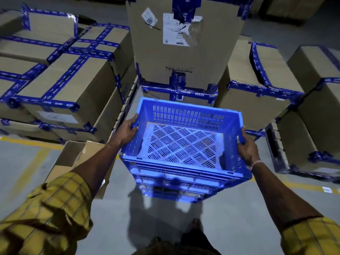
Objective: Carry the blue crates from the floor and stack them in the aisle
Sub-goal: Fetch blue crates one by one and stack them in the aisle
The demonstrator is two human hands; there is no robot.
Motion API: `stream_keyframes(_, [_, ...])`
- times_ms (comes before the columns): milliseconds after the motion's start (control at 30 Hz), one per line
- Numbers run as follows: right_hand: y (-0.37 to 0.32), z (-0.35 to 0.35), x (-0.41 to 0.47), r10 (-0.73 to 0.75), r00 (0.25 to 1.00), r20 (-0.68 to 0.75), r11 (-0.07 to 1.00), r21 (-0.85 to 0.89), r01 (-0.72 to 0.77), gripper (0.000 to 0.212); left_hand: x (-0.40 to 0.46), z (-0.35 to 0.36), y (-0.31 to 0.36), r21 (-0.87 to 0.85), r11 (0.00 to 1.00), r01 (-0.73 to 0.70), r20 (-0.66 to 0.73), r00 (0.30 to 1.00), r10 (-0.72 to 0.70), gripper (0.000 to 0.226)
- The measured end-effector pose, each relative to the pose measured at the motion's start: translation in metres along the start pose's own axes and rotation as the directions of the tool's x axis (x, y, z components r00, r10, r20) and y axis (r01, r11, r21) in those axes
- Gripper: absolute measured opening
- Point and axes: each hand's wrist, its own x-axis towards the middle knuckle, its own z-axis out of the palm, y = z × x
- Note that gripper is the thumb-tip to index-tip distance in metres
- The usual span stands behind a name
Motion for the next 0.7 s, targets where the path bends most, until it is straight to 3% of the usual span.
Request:
stream_keyframes(67, [-0.004,0.001,-0.006,-0.001,1.000,0.019,1.000,-0.019,0.001,0.059,-0.007,-0.001,0.000,0.023,1.000,0.009,0.016,1.000,-0.009,0.060])
stream_keyframes(133, [-0.010,0.001,-0.010,-0.014,1.000,0.013,0.989,-0.148,0.016,0.062,-0.012,-0.004,0.002,0.036,0.999,-0.007,0.032,0.999,0.005,0.061])
stream_keyframes(233, [-0.013,-0.003,-0.019,-0.021,0.999,-0.034,0.987,-0.157,0.016,0.067,-0.013,-0.002,0.006,0.092,0.996,-0.019,0.010,1.000,0.019,0.064])
stream_keyframes(467, [-0.008,0.008,-0.018,-0.134,0.988,-0.083,0.948,-0.302,0.103,0.073,-0.015,0.009,0.017,0.198,0.970,-0.143,-0.028,0.988,0.151,0.067])
stream_keyframes(700, [-0.003,0.010,-0.008,-0.075,0.995,-0.060,0.928,-0.369,0.047,0.074,-0.003,0.013,0.007,0.347,0.918,-0.192,-0.008,0.978,0.207,0.074])
